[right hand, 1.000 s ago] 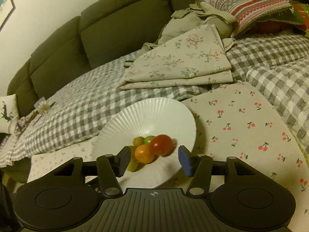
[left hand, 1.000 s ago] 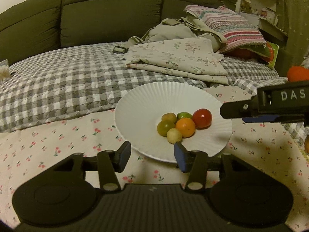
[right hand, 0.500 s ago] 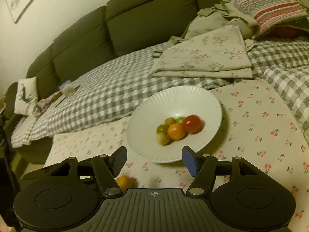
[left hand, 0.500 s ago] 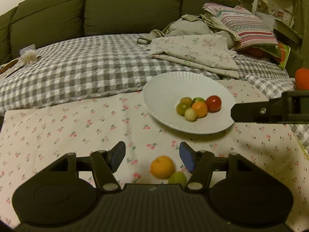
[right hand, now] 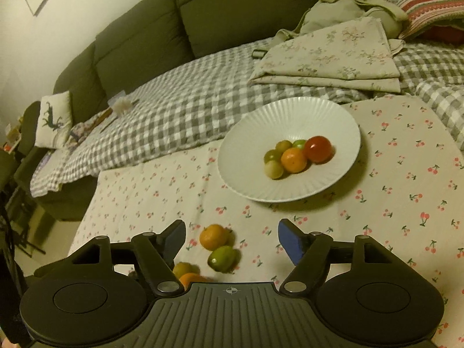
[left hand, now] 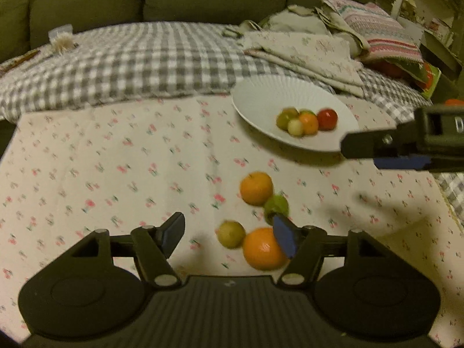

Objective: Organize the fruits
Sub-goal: 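Move both tools back down to the remaining fruits on the sheet, then grasp large orange with left tool while right tool grasps green fruit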

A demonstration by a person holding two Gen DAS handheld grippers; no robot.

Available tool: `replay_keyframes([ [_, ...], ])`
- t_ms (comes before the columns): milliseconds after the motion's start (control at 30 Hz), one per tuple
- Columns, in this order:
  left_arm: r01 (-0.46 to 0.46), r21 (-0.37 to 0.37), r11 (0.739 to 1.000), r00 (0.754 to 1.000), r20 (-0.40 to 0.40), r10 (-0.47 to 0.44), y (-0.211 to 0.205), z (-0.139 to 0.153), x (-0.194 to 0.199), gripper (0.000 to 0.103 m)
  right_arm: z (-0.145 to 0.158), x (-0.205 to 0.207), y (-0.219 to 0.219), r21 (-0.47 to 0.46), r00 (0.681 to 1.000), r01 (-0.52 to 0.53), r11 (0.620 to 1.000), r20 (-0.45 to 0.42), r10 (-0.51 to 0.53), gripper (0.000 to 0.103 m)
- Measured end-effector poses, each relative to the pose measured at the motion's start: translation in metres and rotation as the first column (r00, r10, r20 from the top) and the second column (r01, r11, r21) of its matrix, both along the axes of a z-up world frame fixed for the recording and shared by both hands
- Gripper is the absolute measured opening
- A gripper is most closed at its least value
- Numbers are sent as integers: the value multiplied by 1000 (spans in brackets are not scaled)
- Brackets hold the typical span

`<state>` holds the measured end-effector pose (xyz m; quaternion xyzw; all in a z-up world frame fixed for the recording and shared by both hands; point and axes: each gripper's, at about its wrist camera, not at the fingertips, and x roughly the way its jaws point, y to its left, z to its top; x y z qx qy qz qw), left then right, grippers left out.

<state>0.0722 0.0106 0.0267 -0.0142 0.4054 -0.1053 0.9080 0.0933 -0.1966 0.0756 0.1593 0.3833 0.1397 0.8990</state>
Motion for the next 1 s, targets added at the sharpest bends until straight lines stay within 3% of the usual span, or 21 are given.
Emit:
replay_keyframes([
  [300, 43, 21, 999, 998, -41, -42, -22, -20, -3, 64, -9, 3, 4, -25, 1000, -6, 1000, -23, 5, 72],
  [400, 45, 12, 999, 998, -52, -44, -23, -26, -1, 56, -12, 4, 4, -33, 1000, -6, 999, -30, 5, 72],
  [500, 55, -16, 998, 997, -48, -56, -24, -25, -2, 39, -16, 5, 6, -42, 999, -9, 999, -38, 7, 72],
  [633, 58, -12, 998, 997, -43, -58, -25, -24, -4, 38, -18, 5, 8, -52, 999, -13, 999, -40, 10, 72],
  [1000, 38, -84, 996, 997, -63, -44, -13, -4, -7, 38, -29, 10, 10, -77, 999, -15, 997, -52, 11, 72],
])
